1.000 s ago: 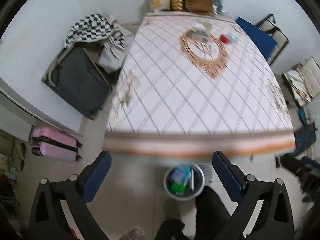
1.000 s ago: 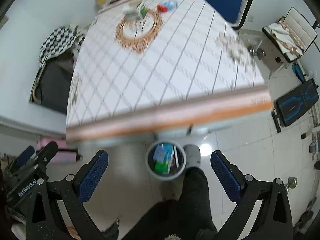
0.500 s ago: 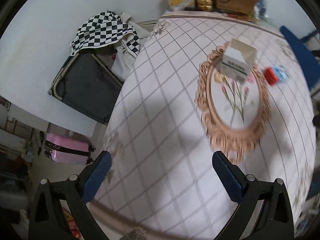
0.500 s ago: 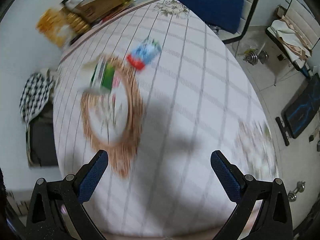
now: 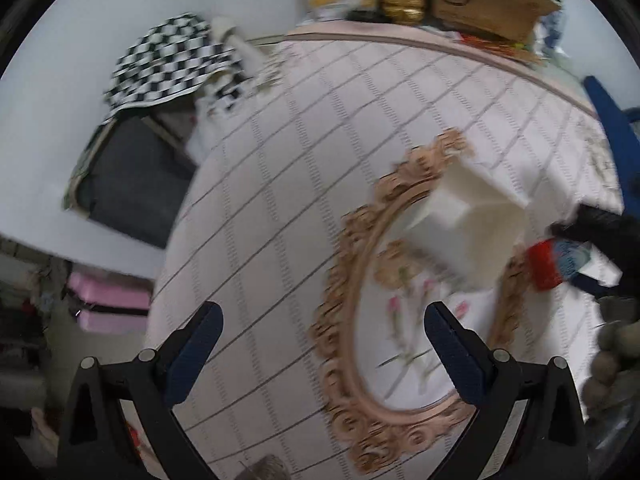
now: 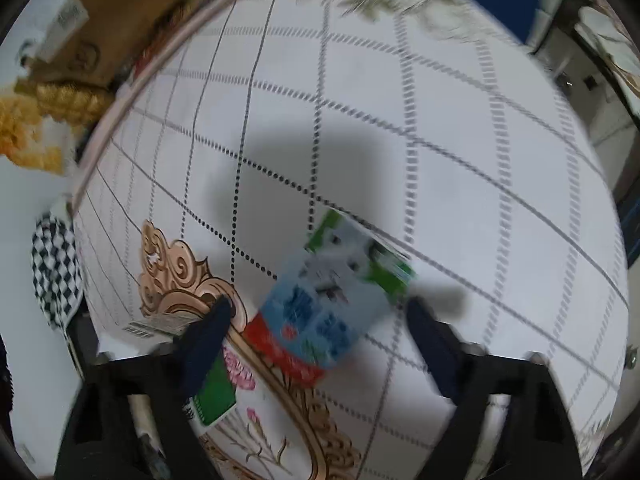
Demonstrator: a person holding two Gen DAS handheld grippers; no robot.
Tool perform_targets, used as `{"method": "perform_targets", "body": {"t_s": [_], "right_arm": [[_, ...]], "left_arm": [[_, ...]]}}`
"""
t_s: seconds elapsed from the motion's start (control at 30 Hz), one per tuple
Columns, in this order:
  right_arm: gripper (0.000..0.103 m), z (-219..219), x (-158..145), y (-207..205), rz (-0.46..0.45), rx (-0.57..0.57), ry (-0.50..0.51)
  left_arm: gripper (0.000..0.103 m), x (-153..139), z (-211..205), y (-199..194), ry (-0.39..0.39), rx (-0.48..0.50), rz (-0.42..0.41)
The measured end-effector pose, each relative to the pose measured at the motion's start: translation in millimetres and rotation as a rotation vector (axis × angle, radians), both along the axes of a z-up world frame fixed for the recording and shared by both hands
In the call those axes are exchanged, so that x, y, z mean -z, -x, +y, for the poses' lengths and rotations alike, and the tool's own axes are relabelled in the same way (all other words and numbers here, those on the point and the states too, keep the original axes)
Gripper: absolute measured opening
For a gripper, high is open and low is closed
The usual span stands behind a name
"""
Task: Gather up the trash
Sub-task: 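Grasp the green-white granule box with the left gripper while the right grasps the DHA Pure Milk carton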
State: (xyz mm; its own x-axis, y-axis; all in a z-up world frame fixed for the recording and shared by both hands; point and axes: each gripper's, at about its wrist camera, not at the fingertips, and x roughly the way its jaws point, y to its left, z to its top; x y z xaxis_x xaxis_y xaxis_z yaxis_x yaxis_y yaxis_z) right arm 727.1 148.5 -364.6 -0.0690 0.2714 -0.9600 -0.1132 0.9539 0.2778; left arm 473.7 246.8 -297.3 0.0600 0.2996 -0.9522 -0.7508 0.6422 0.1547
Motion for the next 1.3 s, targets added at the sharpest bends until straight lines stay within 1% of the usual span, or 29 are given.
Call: {"method": "perform_targets", "body": {"t_s": [0.03,0.07,0.17,0.23,0.3,0.33,0.37,0.4,0.43,0.47,0.5,0.6,0.67,0.7,0.73,0.77,0.8,0.83,0.87,0.9,0.93,1.0,1.07,1.17,1.23,1.3], "right_arm": [[0.071,2,1,1,-0.001,-0.022,-0.001],[0.070,6,0,1,-0.021,-0.071,0.011],[0.069,11,0,10,-0.026,-0.288,0.062],[0.069,8,-1,19,-0.029,-0.412,0.104],[0.069,1,-3,28,-0.047,-0.511,0.175],[0.069,-3,-3,31,-0.051,-0.541,0.202],[0.071,-7,-2,34,-0.050,-0.547,0.213],[0.075,-10,-2,35,-0.046,-0.540,0.218],[0.087,-14,-1,35,-0.042,-0.518,0.212],[0.091,-18,0,34,-0.040,-0.487,0.194],[0.091,-21,2,32,-0.040,-0.448,0.181],[0.091,-27,12,32,-0.034,-0.352,0.184],[0.091,-28,19,35,-0.028,-0.301,0.170],[0.091,-28,22,37,-0.031,-0.284,0.168],[0.091,-31,24,39,-0.038,-0.274,0.167],[0.087,-31,26,42,-0.054,-0.263,0.171],[0.082,-30,27,44,-0.071,-0.257,0.177],[0.066,-32,29,47,-0.083,-0.256,0.187],[0.055,-34,31,49,-0.088,-0.256,0.195],[0.055,-42,30,55,-0.096,-0.255,0.193],[0.055,-41,32,59,-0.107,-0.270,0.193],[0.055,-37,34,71,-0.124,-0.353,0.208],[0.054,-36,36,86,-0.123,-0.432,0.216],[0.054,-42,43,124,-0.094,-0.557,0.227],[0.054,-50,45,148,-0.076,-0.613,0.239],[0.054,-57,49,172,-0.059,-0.646,0.251]], "left_arm": [[0.103,-1,1,-9,0.015,0.029,-0.006],[0.103,-1,1,-16,0.026,0.052,-0.012],[0.103,-1,-2,-42,0.072,0.149,-0.022],[0.103,5,-2,-61,0.120,0.224,-0.023],[0.103,13,-2,-76,0.167,0.280,-0.010],[0.103,20,-2,-85,0.192,0.311,0.007],[0.103,28,-2,-93,0.205,0.340,0.027],[0.103,33,-1,-101,0.211,0.356,0.043],[0.103,40,-2,-108,0.221,0.376,0.065],[0.102,48,-2,-114,0.237,0.391,0.088],[0.102,54,-1,-119,0.248,0.398,0.102],[0.102,68,0,-128,0.270,0.412,0.137],[0.102,74,0,-132,0.274,0.413,0.144],[0.096,76,0,-133,0.279,0.410,0.143],[0.082,77,-1,-133,0.277,0.403,0.142],[0.077,78,-1,-132,0.276,0.396,0.138],[0.076,76,-1,-130,0.278,0.387,0.127],[0.074,74,-2,-128,0.278,0.377,0.111],[0.074,71,-4,-125,0.275,0.368,0.100],[0.073,70,-4,-120,0.271,0.358,0.098],[0.073,68,-7,-115,0.264,0.349,0.101],[0.073,62,-14,-96,0.252,0.315,0.096],[0.073,57,-24,-72,0.259,0.282,0.084],[0.073,55,-43,-22,0.294,0.221,0.070],[0.073,58,-54,8,0.316,0.184,0.073],[0.073,64,-64,36,0.348,0.137,0.073]]}}
